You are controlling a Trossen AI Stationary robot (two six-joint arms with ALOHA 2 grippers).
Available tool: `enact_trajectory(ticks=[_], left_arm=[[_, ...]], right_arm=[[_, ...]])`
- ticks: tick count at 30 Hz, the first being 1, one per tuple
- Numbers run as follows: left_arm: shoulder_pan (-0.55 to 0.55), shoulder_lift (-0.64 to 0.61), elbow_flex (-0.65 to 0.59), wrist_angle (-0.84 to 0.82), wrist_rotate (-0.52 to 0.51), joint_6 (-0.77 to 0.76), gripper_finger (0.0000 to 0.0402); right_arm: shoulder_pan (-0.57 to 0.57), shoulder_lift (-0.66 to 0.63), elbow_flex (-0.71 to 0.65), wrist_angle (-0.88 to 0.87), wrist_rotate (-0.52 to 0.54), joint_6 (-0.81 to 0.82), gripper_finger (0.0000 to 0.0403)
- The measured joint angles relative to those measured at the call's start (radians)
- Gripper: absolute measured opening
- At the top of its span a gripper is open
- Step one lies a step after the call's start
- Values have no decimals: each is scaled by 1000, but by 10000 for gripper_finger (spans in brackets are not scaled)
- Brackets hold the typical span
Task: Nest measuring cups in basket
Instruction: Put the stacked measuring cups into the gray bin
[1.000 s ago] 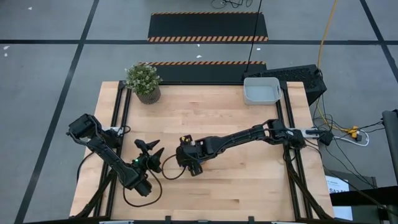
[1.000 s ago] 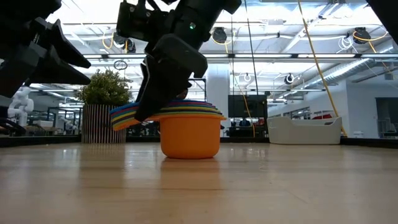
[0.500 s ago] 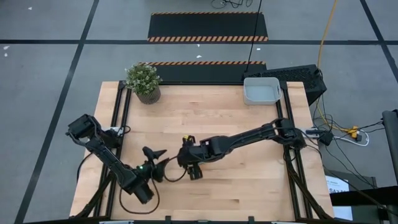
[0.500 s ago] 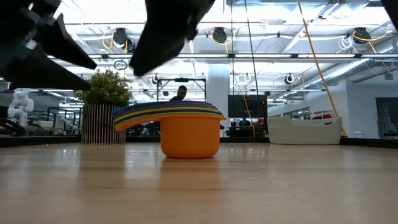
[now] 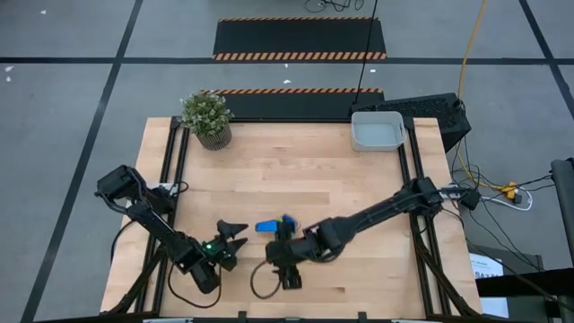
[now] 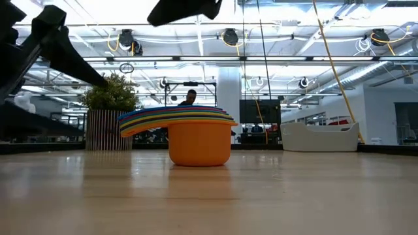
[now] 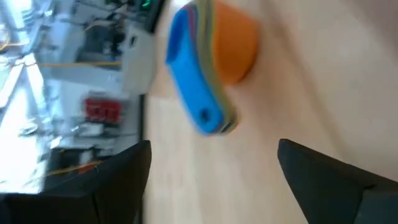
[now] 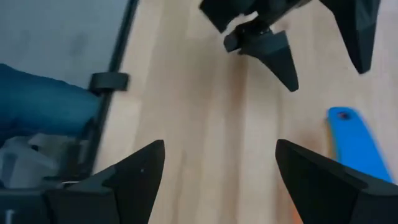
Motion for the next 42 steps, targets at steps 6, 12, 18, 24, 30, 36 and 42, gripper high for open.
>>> enact_trajectory(ticks=[6,12,18,24,30,36,42], left_arm=[[75,11,-9,276,127,102,353],[111,77,39,317,65,179,354],[139,173,101,324,-3,183,354],[164,265,147,328,-153,252,354],[168,272,171,314,-127,281,353],[202,272,238,153,-8,234,353],[247,274,314,-67,55,90,353]], right_arm=[[64,0,0,-10,101,107,297],[128,-27,0,-95,182,214,297],[199,-62,0,-195,328,278,297],[241,-88,0,-221,438,279,297],[246,-91,0,-245,442,274,297],[243,-91,0,-259,444,261,297],[243,-91,0,-265,446,247,297]])
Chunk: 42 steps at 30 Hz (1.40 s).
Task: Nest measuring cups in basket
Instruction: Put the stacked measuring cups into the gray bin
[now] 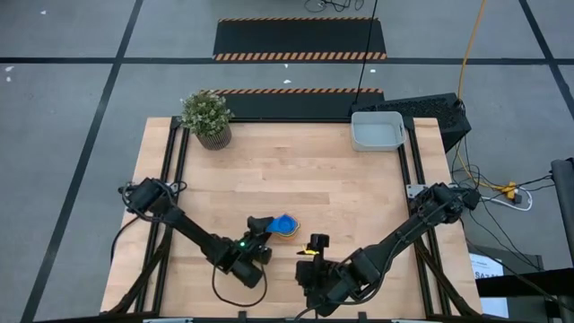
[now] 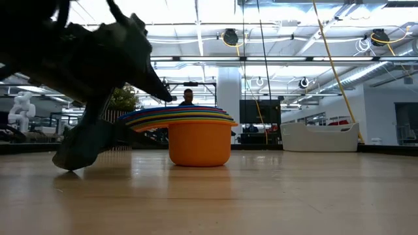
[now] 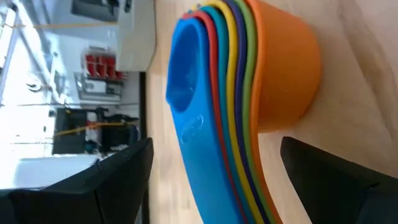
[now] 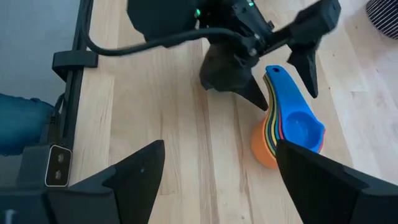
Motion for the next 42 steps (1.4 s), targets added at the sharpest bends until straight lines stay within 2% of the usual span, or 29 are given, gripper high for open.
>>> enact_trajectory(ticks=[7,11,15,25,30,33,36,42], left_arm=[[26,2,46,-123,45,-116,352],[30,3,45,-165,-13,-182,330],[24,5,43,-182,-61,-243,289],[11,5,42,-181,-72,-251,185],[11,5,42,-178,-83,-248,117],[10,5,43,-173,-83,-244,81],[10,5,43,-174,-82,-243,81],[11,-5,43,-180,-80,-232,81]], right_arm=[[0,0,0,-4,0,-33,297],[0,0,0,-4,0,-53,297],[0,0,0,-8,0,-59,297],[0,0,0,-28,0,-59,297],[0,0,0,-29,3,-59,297],[0,1,-14,-13,80,-67,297],[-1,1,-73,32,164,-87,297],[-6,2,-190,91,184,-134,297]])
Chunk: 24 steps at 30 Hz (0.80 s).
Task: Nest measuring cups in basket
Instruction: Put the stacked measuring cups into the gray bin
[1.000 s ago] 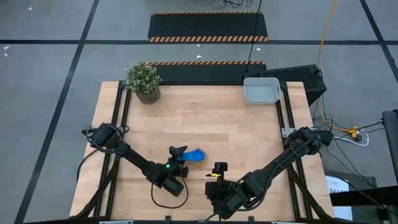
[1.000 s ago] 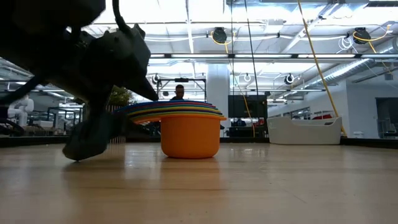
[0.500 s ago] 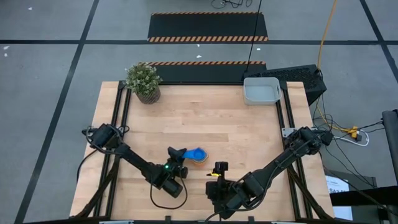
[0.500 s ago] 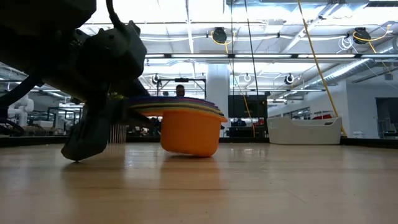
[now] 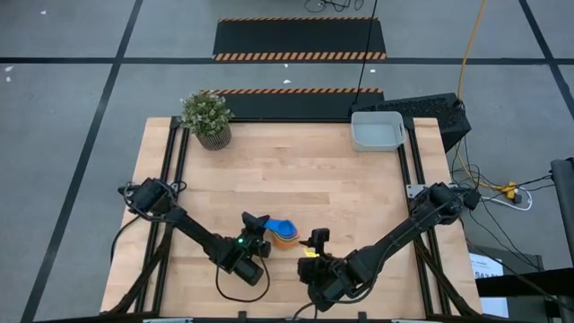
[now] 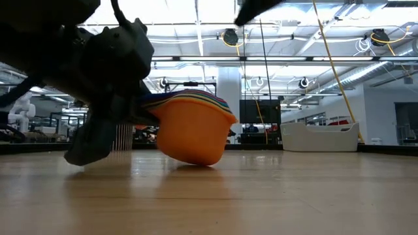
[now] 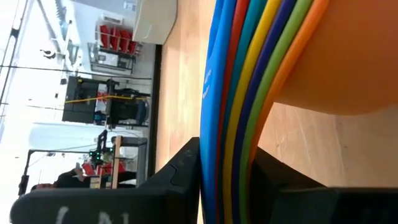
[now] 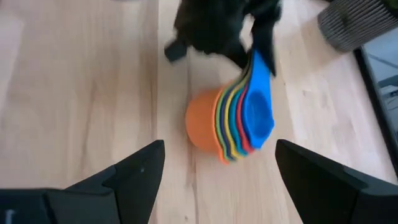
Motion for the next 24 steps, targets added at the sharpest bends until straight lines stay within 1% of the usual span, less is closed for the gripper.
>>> enact_trajectory(ticks=[3,5,10,13,16,19,22,24], left_arm=[[10,-27,0,-6,17,24,81],[27,-63,-2,-21,27,28,81],[105,-175,0,-29,58,27,81],[161,-231,0,-30,59,67,81],[214,-273,0,12,54,173,81],[267,-299,0,125,52,327,81],[329,-302,0,319,58,538,81],[375,-301,0,452,92,687,81]], right_arm=[[-11,0,-46,8,4,-19,297],[-14,0,-68,6,36,-46,297],[-19,0,-112,-11,175,-130,297],[-20,-7,-116,-89,288,-130,297],[-10,-44,-117,-208,366,-32,297],[20,-105,-117,-330,369,121,297],[57,-162,-117,-414,361,261,297],[79,-197,-125,-424,360,315,297]])
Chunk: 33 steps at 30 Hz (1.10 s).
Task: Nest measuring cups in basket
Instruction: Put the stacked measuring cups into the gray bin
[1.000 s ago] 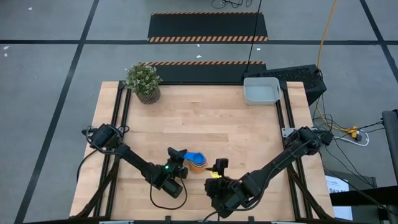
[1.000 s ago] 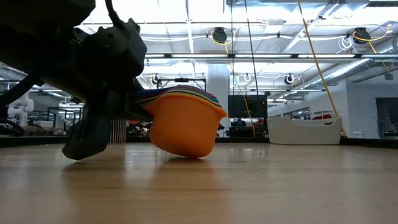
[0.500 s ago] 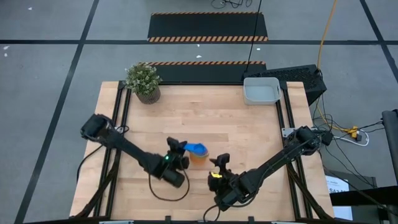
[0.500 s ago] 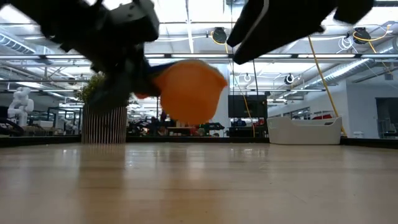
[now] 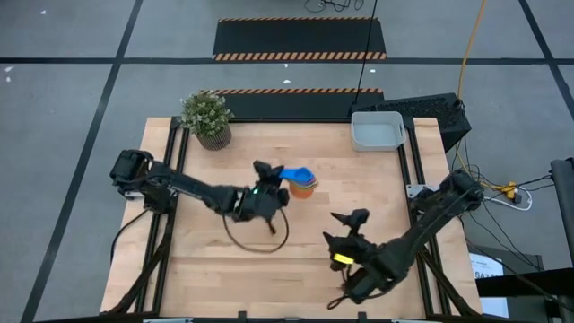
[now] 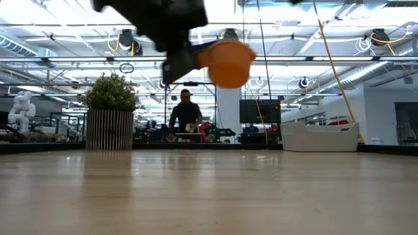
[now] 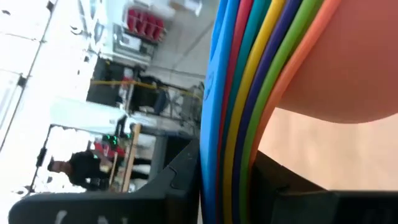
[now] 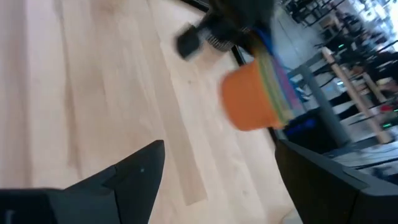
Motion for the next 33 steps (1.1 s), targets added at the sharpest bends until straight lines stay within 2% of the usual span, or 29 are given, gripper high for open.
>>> enact_trajectory(ticks=[5,8,13,17,22,26,30,33], left_arm=[[101,0,0,348,145,260,81],[151,6,15,478,173,413,81],[220,78,135,456,175,471,81],[248,165,256,366,179,450,81],[263,283,383,300,177,442,81],[262,351,466,286,169,443,81],[260,385,524,285,172,442,81],[268,388,551,292,184,422,81]], right_arm=[[51,-93,-61,3,-1,92,297],[70,-165,-121,2,-1,137,297],[85,-311,-285,10,21,164,297],[73,-435,-405,42,127,136,297],[18,-557,-506,172,152,-36,297],[-52,-617,-564,349,159,-234,297],[-128,-648,-603,543,159,-438,297],[-176,-656,-608,606,161,-541,297]])
